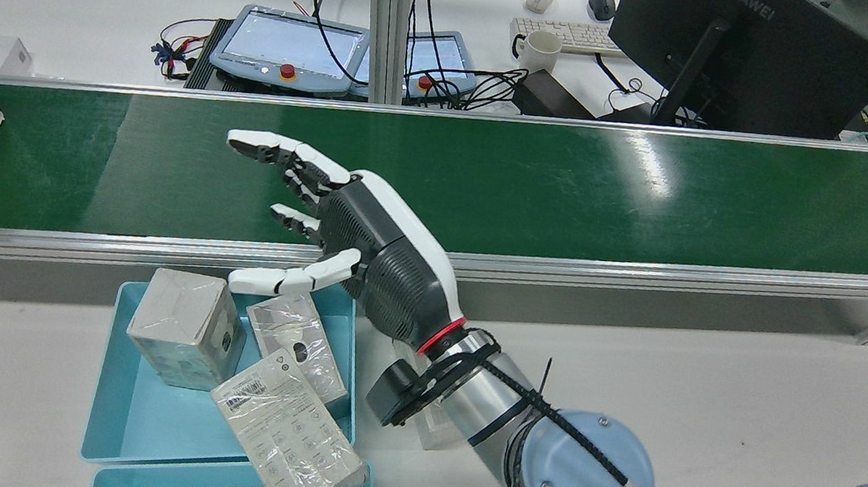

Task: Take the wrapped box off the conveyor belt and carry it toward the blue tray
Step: 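Raise the right hand from the blue tray up over the conveyor belt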

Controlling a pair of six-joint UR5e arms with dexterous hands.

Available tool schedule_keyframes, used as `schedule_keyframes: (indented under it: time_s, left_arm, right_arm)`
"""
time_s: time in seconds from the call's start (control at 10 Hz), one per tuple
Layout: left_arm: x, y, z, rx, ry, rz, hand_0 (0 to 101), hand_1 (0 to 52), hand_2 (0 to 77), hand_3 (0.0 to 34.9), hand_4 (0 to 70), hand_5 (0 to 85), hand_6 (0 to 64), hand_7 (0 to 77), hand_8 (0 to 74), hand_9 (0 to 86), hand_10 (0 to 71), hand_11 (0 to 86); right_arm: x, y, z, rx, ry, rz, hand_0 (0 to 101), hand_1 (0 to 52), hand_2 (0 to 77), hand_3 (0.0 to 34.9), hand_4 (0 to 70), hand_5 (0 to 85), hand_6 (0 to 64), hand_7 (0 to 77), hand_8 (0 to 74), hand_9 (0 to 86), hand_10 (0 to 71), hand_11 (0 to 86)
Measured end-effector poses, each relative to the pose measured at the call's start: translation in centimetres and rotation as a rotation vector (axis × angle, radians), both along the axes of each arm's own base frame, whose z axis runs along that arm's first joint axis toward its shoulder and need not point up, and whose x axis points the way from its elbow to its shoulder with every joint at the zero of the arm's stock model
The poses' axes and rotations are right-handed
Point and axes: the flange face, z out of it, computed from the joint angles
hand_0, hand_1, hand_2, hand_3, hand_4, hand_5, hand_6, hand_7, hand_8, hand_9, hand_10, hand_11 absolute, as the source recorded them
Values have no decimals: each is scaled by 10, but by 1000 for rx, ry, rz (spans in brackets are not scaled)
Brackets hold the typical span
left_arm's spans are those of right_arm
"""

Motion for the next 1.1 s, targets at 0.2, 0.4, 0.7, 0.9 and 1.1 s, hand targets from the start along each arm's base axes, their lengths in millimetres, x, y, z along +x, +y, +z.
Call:
schedule_keyframes:
  time_s: [0.2,0.4,0.7,0.9,1.1]
  left_arm:
    - [0,0,0,0,0,0,0,0,5,0,0,5,0,5,5,5,5,0]
    - [0,0,0,0,0,0,0,0,5,0,0,5,0,5,5,0,5,0]
    - [0,0,0,0,0,0,0,0,5,0,5,5,5,5,5,5,0,0]
    - [0,0,0,0,0,0,0,0,5,0,5,5,0,5,5,5,0,0]
    - [0,0,0,0,0,0,0,0,5,0,5,5,0,5,0,5,5,0]
  right_arm:
    - [66,-72,50,-4,94,110,469,136,191,304,218,185,0,196,0,22,44,87]
    - [152,-129,114,-61,175,226,466,136,196,305,180,185,0,202,0,16,44,44]
    - [224,-148,155,-107,201,307,467,153,202,305,164,196,0,207,0,22,33,65]
    - [255,-149,172,-110,232,312,466,153,196,305,164,196,0,196,0,22,38,65]
    - [286,-156,184,-118,285,279,462,109,114,304,180,191,0,196,0,22,11,27]
